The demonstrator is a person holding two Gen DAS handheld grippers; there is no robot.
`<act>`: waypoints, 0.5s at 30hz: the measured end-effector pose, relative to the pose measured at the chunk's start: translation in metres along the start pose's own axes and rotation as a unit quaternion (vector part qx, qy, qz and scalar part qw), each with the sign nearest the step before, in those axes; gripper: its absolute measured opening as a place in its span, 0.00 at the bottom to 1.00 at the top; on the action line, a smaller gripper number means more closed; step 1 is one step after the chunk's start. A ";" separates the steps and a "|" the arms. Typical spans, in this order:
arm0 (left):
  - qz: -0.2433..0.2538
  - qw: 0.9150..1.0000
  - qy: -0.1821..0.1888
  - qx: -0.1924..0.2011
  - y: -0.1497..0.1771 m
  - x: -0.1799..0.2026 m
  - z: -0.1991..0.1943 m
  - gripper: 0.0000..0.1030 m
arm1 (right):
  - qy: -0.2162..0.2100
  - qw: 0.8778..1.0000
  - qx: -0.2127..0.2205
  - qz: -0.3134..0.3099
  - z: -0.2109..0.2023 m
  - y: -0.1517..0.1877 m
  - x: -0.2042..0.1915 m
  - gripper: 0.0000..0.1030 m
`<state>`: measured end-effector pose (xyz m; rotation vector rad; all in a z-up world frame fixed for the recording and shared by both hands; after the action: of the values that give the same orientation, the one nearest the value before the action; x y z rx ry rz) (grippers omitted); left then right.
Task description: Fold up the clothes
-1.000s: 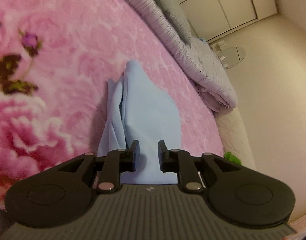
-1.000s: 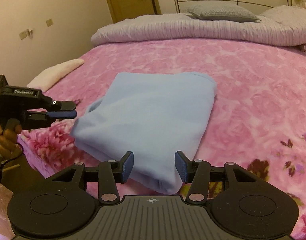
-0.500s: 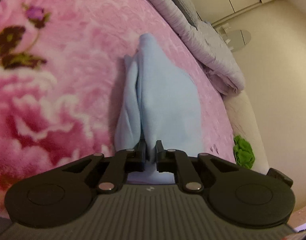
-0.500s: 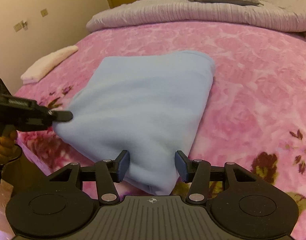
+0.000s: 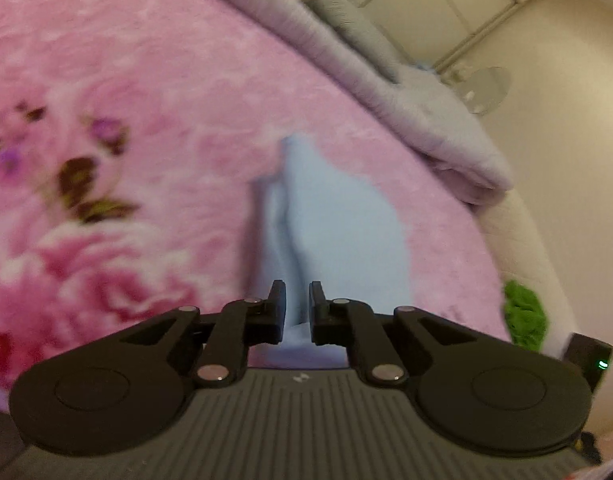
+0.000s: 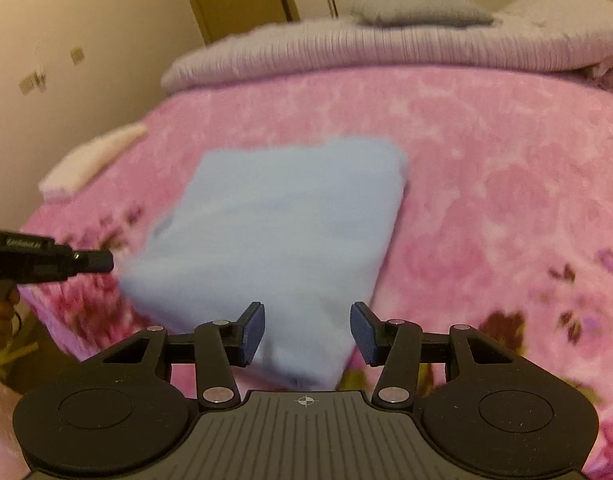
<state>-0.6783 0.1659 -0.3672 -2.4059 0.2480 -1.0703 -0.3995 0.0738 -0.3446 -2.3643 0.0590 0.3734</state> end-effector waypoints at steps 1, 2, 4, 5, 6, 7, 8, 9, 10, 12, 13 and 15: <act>0.011 1.000 0.006 -0.004 0.000 0.008 0.004 0.07 | -0.002 1.000 0.009 0.003 -0.002 -0.005 0.000 0.49; 0.022 1.000 0.012 -0.012 0.002 0.015 0.011 0.07 | -0.003 1.000 0.012 0.006 -0.001 -0.008 0.000 0.49; 0.032 0.998 0.010 -0.044 0.008 0.022 0.032 0.07 | -0.007 1.000 -0.005 0.012 0.013 -0.008 0.002 0.49; 0.037 0.998 -0.003 -0.056 0.009 0.021 0.041 0.06 | -0.009 0.999 -0.028 0.014 0.024 -0.005 0.004 0.49; 0.041 0.997 -0.017 -0.067 0.010 0.020 0.049 0.05 | -0.009 0.999 -0.048 0.017 0.032 -0.003 0.007 0.49; 0.047 0.997 -0.019 -0.062 0.005 0.022 0.050 0.05 | -0.007 0.999 -0.050 0.020 0.034 -0.007 0.010 0.49; 0.052 0.997 -0.018 -0.050 -0.004 0.025 0.049 0.05 | -0.007 0.999 -0.038 0.022 0.032 -0.016 0.014 0.49; 0.060 0.997 -0.018 -0.034 -0.015 0.028 0.047 0.06 | -0.007 0.999 -0.026 0.025 0.030 -0.025 0.018 0.49; 0.071 0.997 -0.017 -0.019 -0.027 0.031 0.047 0.06 | -0.007 0.999 -0.015 0.027 0.028 -0.034 0.022 0.49; 0.095 0.995 -0.013 -0.007 -0.049 0.038 0.056 0.06 | -0.004 0.999 0.010 0.032 0.030 -0.056 0.032 0.49; 0.103 0.995 -0.012 -0.007 -0.060 0.037 0.067 0.06 | -0.001 0.999 0.020 0.034 0.034 -0.068 0.038 0.49; 0.110 0.994 -0.016 -0.013 -0.079 0.033 0.090 0.06 | 0.003 0.999 0.032 0.031 0.051 -0.088 0.047 0.49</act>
<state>-0.5927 0.2546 -0.3575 -2.3499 0.5062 -0.9326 -0.3537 0.1759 -0.3342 -2.3048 0.1457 0.3877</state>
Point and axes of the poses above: each gripper's, at about its wrist camera, not at the fingertips, and z roughly the way its jaws point, x to its right, y to its underside, the point moved 6 cm from there along z, roughly the way its jaws point, and after that the axes turned 1 degree about -x, right-handed, at the moved point
